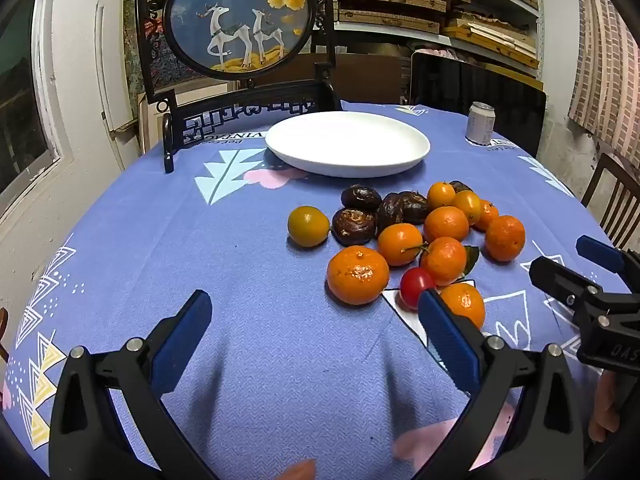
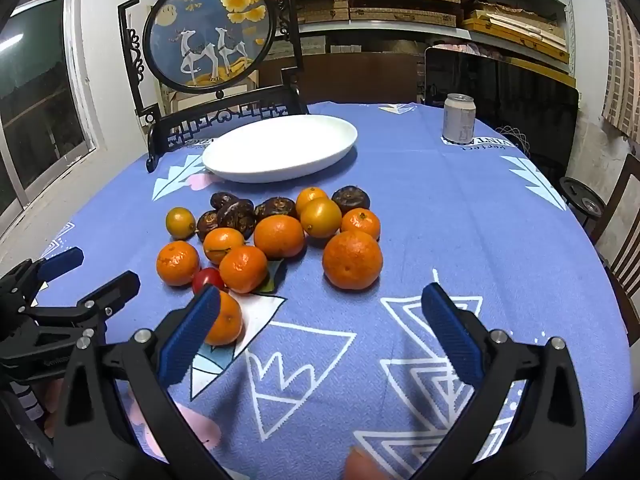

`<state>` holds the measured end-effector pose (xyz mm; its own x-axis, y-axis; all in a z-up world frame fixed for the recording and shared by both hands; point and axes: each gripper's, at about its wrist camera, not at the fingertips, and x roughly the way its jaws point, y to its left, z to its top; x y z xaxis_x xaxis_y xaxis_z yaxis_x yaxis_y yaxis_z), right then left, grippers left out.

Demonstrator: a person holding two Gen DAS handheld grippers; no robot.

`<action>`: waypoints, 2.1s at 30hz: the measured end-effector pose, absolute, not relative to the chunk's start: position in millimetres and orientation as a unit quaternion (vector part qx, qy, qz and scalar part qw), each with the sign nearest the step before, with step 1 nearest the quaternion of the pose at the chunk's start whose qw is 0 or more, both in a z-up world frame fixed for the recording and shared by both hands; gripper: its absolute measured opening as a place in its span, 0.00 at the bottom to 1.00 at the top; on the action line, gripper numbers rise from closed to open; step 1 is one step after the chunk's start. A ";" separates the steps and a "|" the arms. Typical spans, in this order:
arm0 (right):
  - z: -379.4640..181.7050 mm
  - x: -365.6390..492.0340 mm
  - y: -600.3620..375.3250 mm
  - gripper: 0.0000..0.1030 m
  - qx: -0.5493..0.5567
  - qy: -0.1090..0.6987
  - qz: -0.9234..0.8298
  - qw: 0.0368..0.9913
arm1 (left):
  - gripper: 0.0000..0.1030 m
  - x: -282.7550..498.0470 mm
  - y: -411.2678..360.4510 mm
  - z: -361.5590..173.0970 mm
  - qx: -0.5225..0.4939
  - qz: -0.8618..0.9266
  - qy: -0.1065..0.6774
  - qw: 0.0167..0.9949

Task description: Organize fruits

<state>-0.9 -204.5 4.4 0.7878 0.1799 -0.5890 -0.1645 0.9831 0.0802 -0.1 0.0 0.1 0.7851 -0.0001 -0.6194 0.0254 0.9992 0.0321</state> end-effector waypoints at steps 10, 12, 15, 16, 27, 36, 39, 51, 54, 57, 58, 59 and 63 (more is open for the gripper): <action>4.8 -0.4 -203.7 0.98 0.012 0.317 0.091 0.944 | 0.99 0.1 0.0 -0.1 0.020 -0.007 0.332 0.943; 5.6 -1.0 -203.7 0.98 0.013 0.317 0.091 0.944 | 0.99 -0.1 0.0 -0.1 0.020 -0.007 0.332 0.943; 5.4 -0.6 -204.1 0.98 0.013 0.317 0.091 0.944 | 0.99 0.0 0.0 0.0 0.020 -0.007 0.333 0.943; 5.6 -0.7 -204.2 0.98 0.014 0.317 0.092 0.944 | 0.99 0.1 0.0 0.0 0.020 -0.007 0.333 0.943; 6.1 -0.9 -204.5 0.98 0.016 0.318 0.093 0.944 | 0.99 0.6 0.1 -0.2 0.019 -0.007 0.335 0.942; 5.8 -0.8 -205.1 0.98 0.017 0.318 0.093 0.943 | 0.99 2.9 -2.7 -9.9 0.018 -0.007 0.338 0.941; 6.0 -1.3 -205.3 0.98 0.017 0.318 0.093 0.943 | 0.99 3.1 -2.8 -10.3 0.017 -0.007 0.338 0.941; 5.6 -0.9 -203.4 0.98 0.017 0.320 0.094 0.943 | 0.99 3.6 -2.5 -10.1 0.017 -0.008 0.339 0.941; 4.7 0.4 -202.1 0.98 0.017 0.320 0.094 0.943 | 0.99 3.7 -2.4 -9.7 0.017 -0.008 0.339 0.941; 5.7 -1.6 -205.2 0.98 0.018 0.320 0.094 0.943 | 0.99 3.7 -2.3 -9.7 0.017 -0.007 0.339 0.940; 5.7 -1.5 -205.1 0.98 0.019 0.320 0.095 0.942 | 0.99 3.7 -2.3 -9.7 0.017 -0.008 0.339 0.940; 5.6 -1.4 -204.8 0.98 0.019 0.321 0.095 0.942 | 0.99 3.9 -2.7 -10.8 0.017 -0.008 0.339 0.941; 5.7 -1.4 -205.3 0.98 0.019 0.321 0.095 0.942 | 0.99 4.0 -2.4 -10.1 0.017 -0.008 0.340 0.940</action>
